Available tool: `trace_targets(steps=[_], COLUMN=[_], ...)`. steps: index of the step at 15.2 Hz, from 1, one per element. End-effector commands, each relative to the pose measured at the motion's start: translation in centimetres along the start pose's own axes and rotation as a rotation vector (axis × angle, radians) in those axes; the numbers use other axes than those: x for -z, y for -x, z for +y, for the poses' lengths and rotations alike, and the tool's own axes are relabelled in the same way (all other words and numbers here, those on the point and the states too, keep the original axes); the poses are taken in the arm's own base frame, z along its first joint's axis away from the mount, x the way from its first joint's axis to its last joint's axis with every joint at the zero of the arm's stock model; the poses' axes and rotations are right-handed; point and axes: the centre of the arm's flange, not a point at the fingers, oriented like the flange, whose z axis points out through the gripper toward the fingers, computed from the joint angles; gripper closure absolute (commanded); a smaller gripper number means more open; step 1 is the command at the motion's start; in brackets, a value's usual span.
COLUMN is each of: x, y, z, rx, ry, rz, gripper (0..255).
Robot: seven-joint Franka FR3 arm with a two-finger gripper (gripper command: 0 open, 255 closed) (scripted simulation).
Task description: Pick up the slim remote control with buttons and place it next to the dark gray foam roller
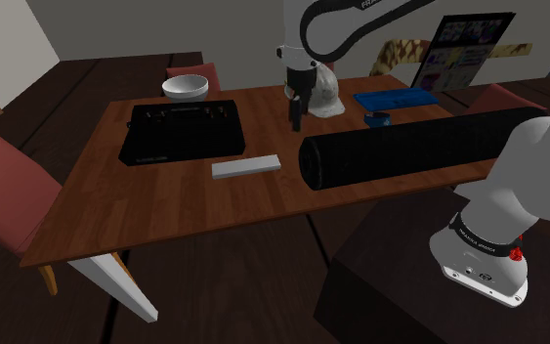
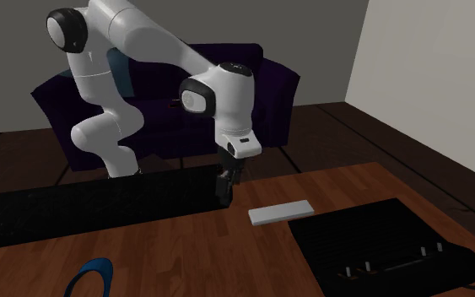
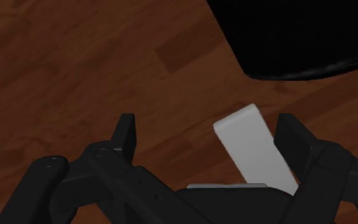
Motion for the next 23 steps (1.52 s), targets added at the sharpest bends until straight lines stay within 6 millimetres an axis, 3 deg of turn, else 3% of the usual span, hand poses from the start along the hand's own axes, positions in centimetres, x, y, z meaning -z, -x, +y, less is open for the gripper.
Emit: trace_targets(steps=[1,13,21,23], x=[-1.1,-7.8,-11.9,-11.9], y=[-2.1,-12.7,-13.1,-13.1], z=[-1.0,-9.7,-10.0,-10.0], rx=[0.054,0.372,0.379,0.379], ry=[-0.002,-0.014,-0.014,-0.014], rz=[0.008,0.048,0.048,0.048], gripper=[0,0,0,0])
